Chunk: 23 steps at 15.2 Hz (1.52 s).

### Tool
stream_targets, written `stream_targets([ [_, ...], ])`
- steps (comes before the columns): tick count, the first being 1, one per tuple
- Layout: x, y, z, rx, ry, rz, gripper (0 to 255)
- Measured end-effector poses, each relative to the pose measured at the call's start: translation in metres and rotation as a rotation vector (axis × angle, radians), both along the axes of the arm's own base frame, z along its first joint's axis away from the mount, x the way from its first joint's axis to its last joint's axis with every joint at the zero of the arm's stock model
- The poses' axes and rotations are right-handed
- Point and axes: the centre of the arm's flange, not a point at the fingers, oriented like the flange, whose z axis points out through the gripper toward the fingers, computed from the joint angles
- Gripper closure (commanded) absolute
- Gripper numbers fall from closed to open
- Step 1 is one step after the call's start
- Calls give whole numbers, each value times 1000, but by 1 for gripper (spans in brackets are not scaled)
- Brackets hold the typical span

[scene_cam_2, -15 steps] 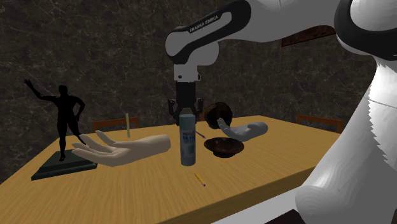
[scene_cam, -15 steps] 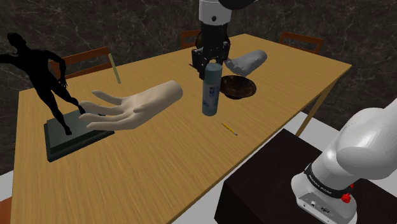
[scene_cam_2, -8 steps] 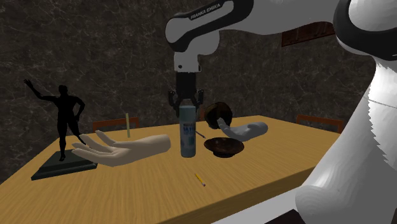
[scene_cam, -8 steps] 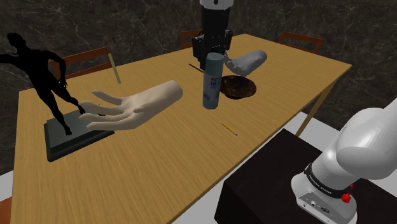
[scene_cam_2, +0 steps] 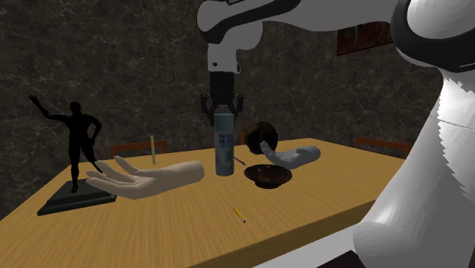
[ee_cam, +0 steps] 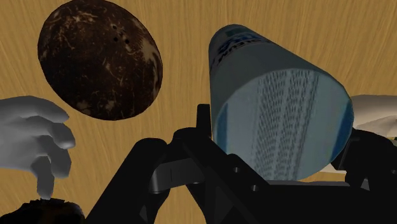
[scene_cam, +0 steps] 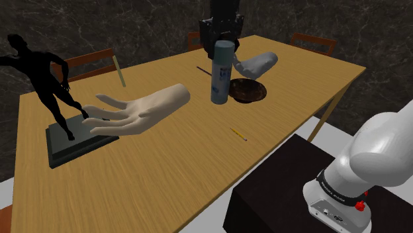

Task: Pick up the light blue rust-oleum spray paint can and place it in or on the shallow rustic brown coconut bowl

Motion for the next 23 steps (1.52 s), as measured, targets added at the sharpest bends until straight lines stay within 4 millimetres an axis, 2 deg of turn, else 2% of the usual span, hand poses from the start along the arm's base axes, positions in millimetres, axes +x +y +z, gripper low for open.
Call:
stream_targets([
  [5, -1, 0, 25, 0, 0, 0, 255],
  [7, 3, -15, 35, 0, 0, -1, 255],
  [13, 14, -83, 62, 0, 0, -1, 255],
  [21, 31, -183, 98, 0, 0, -1, 255],
  [23, 34, -196, 101, 0, 0, -1, 255],
])
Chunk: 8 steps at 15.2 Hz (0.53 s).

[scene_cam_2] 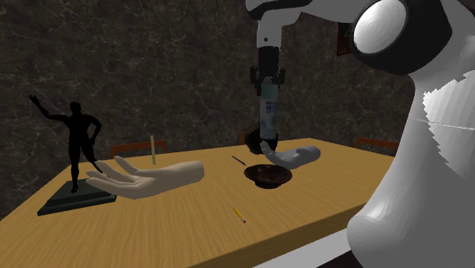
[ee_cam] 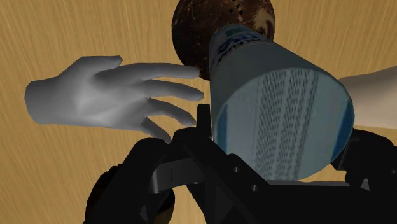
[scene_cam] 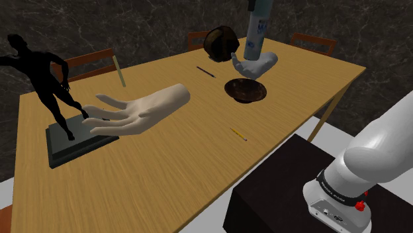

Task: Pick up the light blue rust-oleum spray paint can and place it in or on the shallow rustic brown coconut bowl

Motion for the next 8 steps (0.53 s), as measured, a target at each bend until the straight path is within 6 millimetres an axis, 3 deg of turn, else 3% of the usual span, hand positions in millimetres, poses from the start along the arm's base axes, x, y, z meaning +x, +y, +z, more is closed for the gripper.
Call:
stream_targets([
  [8, 0, -4, -37, 0, 1, 1, 255],
])
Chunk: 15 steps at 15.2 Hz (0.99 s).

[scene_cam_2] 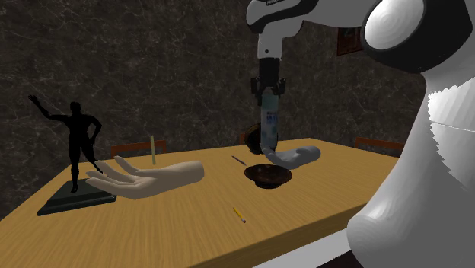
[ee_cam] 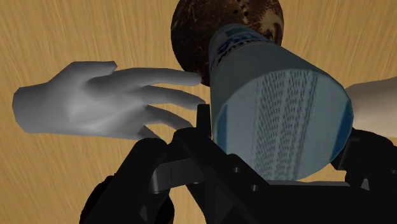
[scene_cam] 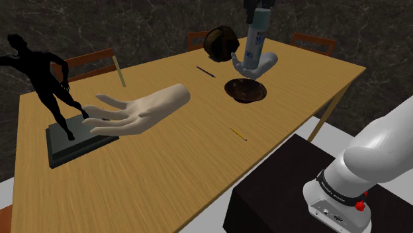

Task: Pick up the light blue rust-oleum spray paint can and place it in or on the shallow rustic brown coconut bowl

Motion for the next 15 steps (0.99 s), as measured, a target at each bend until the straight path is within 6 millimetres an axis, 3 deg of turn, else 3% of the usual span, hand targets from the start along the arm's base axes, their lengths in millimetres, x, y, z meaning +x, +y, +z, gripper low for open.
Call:
stream_targets([
  [15, 1, -1, -80, 0, 0, 0, 255],
])
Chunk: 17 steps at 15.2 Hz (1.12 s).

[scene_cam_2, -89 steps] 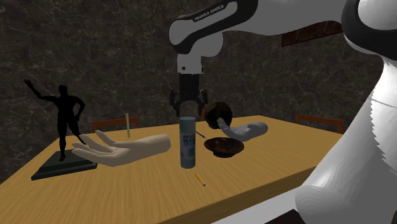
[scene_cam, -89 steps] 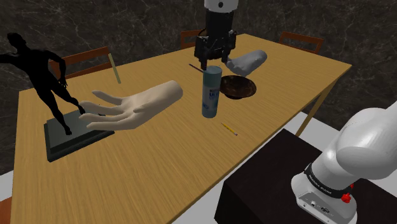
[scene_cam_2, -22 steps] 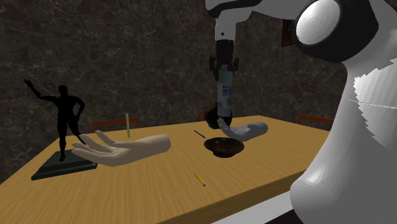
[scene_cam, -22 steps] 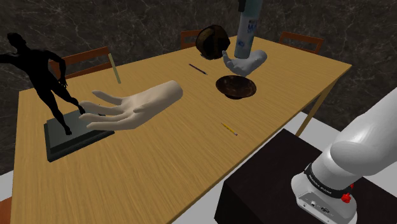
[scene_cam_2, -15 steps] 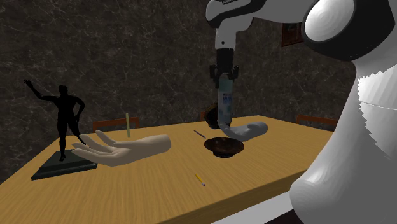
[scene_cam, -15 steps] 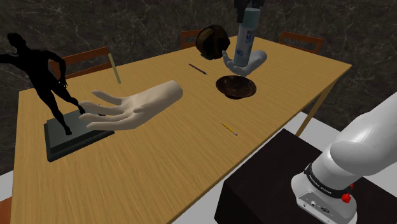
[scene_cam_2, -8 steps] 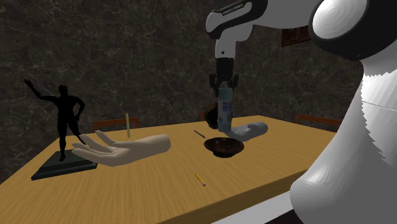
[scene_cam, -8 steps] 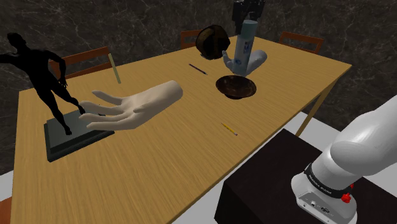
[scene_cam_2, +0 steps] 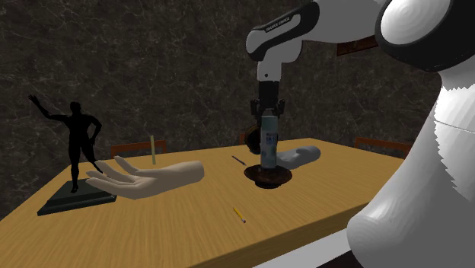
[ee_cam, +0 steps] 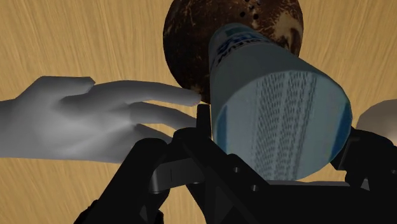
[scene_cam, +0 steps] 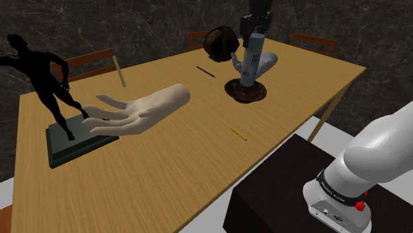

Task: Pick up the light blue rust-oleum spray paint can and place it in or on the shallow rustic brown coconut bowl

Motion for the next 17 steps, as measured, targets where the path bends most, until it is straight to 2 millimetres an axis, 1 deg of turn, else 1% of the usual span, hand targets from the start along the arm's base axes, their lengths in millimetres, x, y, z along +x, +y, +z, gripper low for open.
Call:
stream_targets([
  [3, -1, 0, -17, 0, 0, 0, 255],
  [4, -1, 0, -20, 0, 0, 0, 255],
  [9, -1, 0, -22, 0, 0, 0, 255],
  [10, -1, 0, -22, 0, 0, 0, 0],
  [16, -1, 0, -21, -1, -5, 0, 0],
  [17, 0, 1, -16, 0, -3, 0, 0],
])
